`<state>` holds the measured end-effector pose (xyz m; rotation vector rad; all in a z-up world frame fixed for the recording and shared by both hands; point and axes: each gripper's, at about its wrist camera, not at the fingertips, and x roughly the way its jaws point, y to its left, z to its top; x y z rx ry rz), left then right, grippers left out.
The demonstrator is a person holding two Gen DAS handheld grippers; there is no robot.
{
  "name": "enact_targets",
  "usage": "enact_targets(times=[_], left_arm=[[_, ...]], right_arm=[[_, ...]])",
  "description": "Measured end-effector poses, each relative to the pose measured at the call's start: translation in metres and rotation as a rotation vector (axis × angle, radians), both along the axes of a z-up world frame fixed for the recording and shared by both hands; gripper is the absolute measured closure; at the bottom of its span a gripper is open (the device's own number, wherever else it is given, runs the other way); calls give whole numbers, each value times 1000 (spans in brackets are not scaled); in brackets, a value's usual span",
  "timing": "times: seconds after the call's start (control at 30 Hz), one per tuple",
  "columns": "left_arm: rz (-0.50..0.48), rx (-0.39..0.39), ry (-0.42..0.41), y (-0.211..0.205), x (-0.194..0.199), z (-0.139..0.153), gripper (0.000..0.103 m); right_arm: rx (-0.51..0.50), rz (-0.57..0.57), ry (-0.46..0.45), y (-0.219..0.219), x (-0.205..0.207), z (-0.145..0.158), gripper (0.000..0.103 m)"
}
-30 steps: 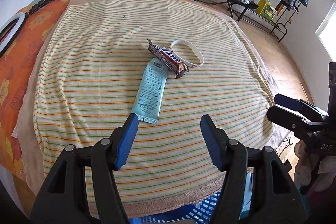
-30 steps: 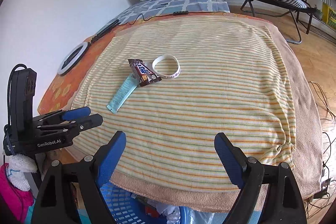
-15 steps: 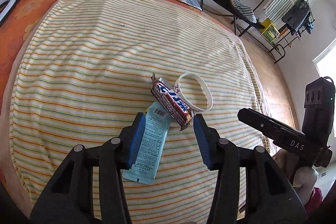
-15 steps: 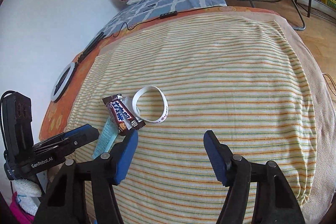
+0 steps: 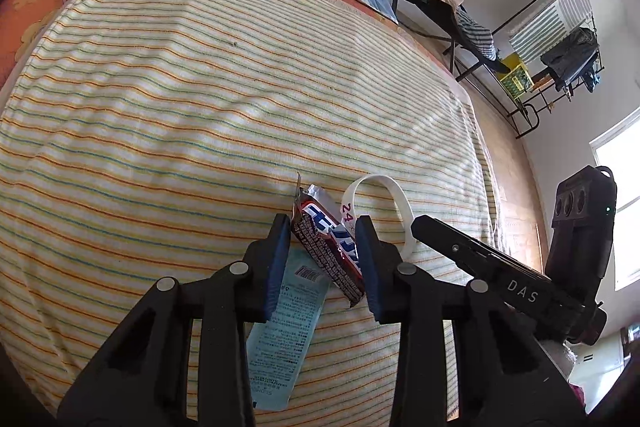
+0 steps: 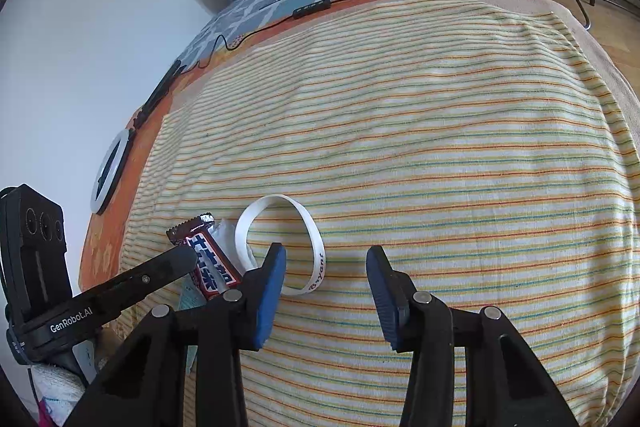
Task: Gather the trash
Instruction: 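Grasp the chocolate bar wrapper with the left tool while the right tool grasps the white wristband, then carry the wrapper and wristband to the blue basket and open both tools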
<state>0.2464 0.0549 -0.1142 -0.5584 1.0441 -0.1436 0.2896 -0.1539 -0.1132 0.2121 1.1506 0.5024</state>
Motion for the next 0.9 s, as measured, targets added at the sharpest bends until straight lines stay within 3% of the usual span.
enact_targets(times=[0.13,0.47,0.53,0.63,0.9], left_arm=[[-8,4,4,-3,7,-2,93],[4,25,-15,-1,5,-1,98],[6,22,-23,0,3,0,98],[5,27,-31,0,1,4,99],[-7,35,-61,-2,-9,20,100]], right_arm=[[-15,-7,0,3,4,-5,66],[-85,24,-49,13,6,-5,83],[-84,30,-53,14,6,-5,94],[-85,33,-59,16,3,-4,102],[-88,22,-97,10,-4,9,103]])
